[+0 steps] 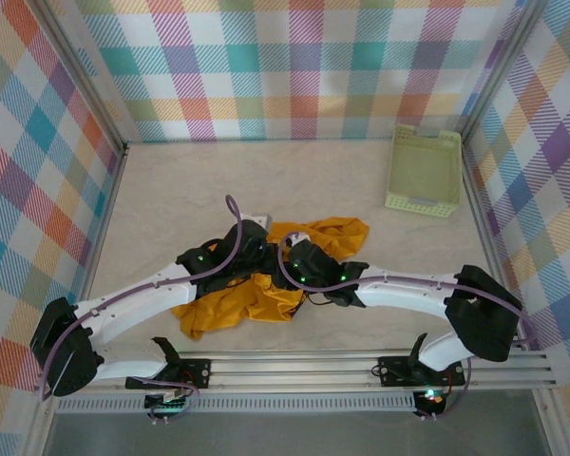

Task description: Fold the inside-out t-shirt

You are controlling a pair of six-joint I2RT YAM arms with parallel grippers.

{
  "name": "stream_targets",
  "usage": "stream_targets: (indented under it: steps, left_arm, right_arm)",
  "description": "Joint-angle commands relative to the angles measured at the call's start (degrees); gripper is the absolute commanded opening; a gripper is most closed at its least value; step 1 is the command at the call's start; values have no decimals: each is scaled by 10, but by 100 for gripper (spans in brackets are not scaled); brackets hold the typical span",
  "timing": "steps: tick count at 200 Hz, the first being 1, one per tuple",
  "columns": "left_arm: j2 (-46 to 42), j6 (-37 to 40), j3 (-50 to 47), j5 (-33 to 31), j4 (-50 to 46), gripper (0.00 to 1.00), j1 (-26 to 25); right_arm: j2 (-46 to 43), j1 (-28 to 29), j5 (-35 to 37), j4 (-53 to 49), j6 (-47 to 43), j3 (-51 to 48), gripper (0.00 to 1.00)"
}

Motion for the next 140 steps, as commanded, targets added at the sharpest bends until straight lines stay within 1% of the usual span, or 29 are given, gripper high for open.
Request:
stream_targets:
  steps: [1,7,15,37,44,55,70,98,111,132,140]
  left_arm:
    - [-17,-18,-10,28,8,0,-3]
    - [-19,-19,-11,28,8,0,-2]
    - [-21,-21,-15,28,8,0,-1]
    - [-25,-24,-20,22,8,0,8]
    - [-26,-24,-20,14,7,0,10]
    - [-25,-24,-15,-8,-12,0,16]
    - [-14,-19,-3,-39,-45,0,28]
    - [26,-17,27,-62,-98,0,66]
    - [48,-11,42,-77,-116,0,71]
    - [72,0,58,-75,-124,0,72]
    - [77,2,61,-73,-128,4,72]
  right_arm:
    - [4,-5,38,109,9,-10,45]
    - [6,-7,36,116,4,-11,43]
    - [10,-9,35,110,1,-4,37]
    - [5,-11,40,85,-8,-1,14]
    - [-3,-11,39,83,-10,-6,9]
    - [-19,-10,30,77,-21,-14,3]
    - [-46,-10,-3,75,-45,-25,0]
    - [-109,-10,-78,92,-74,-66,0]
    - [-130,-10,-102,102,-75,-85,0]
    - [-145,-10,-139,127,-83,-107,0]
    - [-151,-11,-150,142,-85,-116,0]
